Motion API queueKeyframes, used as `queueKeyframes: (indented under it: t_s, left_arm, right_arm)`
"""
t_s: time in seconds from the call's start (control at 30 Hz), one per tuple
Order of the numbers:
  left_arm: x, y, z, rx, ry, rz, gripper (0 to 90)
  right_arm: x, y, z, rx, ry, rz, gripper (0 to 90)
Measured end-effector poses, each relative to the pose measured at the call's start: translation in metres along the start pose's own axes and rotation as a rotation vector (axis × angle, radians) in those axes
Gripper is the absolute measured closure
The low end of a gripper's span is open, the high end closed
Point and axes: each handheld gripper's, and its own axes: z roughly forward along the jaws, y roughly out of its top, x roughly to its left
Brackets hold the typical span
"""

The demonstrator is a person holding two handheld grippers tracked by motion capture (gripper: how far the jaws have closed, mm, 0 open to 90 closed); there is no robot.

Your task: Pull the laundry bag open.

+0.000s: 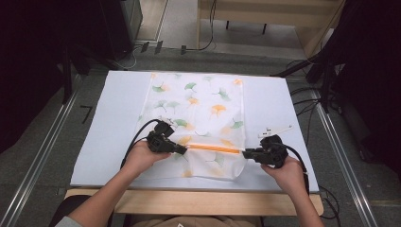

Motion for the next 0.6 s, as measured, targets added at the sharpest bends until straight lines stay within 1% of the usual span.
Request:
queueKeyframes:
  t_s: [0.03, 0.07, 0.2, 0.27, 0.6]
  left_arm:
    - [0.001, -0.0015, -0.0019, 0.003, 0.003, 0.004, 90.0]
    - [0.0013, -0.0031, -0.0033, 0.001, 0.011, -0.004, 90.0]
    - [0.0058, -0.0069, -0.0085, 0.0, 0.015, -0.01, 90.0]
    - [0.0061, -0.0069, -0.0088, -0.008, 0.013, -0.016, 90.0]
    - [0.0056, -0.0065, -0.0085, -0.002, 0.013, -0.012, 90.0]
  right_arm:
    - [0.0007, 0.0002, 0.0005, 0.0, 0.001, 0.0, 84.5]
    - [0.001, 0.0003, 0.001, 0.0, 0.001, -0.004, 84.5]
    - [0.001, 0.0005, 0.0012, 0.003, 0.001, 0.0, 84.6]
    - [0.001, 0.0008, 0.0015, 0.005, -0.003, 0.0, 84.6]
    - [-0.0003, 0.0005, 0.0017, 0.004, -0.002, 0.004, 84.6]
